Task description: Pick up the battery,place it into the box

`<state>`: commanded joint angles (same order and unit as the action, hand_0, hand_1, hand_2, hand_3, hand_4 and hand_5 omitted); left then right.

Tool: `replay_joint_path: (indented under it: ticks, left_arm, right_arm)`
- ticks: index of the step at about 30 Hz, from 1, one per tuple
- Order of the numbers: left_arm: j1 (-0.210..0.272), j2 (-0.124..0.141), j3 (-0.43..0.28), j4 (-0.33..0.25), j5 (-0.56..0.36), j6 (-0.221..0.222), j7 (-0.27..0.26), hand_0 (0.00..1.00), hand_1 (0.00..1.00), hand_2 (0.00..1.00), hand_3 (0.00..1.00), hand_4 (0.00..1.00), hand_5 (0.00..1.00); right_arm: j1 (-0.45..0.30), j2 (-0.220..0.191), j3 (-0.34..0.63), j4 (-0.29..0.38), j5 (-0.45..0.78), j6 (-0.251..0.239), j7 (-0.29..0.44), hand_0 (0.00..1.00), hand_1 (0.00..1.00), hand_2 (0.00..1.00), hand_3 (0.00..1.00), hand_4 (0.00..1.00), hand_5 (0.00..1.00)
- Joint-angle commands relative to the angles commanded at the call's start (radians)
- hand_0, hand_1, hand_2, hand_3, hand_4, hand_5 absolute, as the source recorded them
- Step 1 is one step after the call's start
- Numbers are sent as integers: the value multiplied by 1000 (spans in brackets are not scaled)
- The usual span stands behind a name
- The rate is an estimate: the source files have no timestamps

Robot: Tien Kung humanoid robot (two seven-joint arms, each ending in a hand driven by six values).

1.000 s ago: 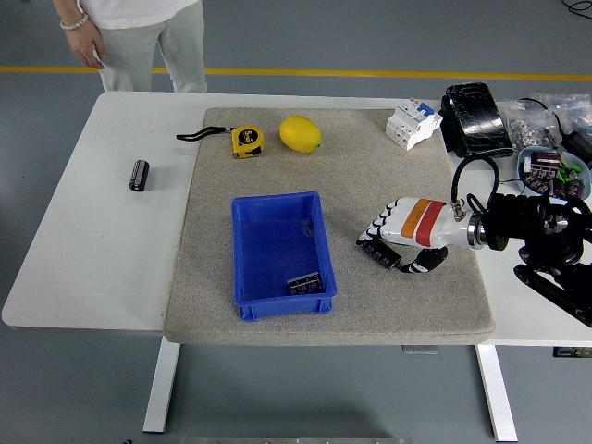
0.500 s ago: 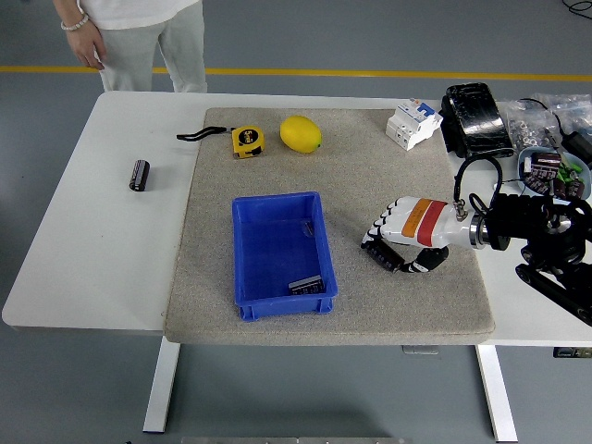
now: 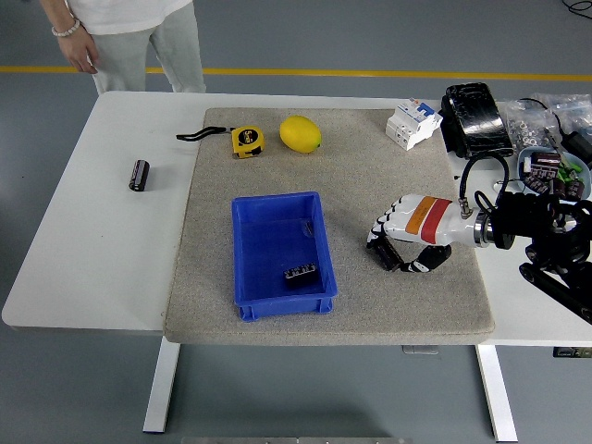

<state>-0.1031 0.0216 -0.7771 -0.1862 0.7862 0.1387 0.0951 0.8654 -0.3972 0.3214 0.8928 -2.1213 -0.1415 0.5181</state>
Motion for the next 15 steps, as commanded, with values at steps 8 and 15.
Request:
replay_joint_path:
  ticks: [8,15]
  left_arm:
    - [3,1,-12,1,15,-2,2,689,673,799,798,780,796]
    - [0,1,-5,1,9,-3,0,687,671,799,798,780,797]
  right_arm:
    - [-3,-3,20,2,14,3,2,607,617,678,628,701,129]
    - [-2,-8,51,5,19,5,4,607,614,676,625,697,132]
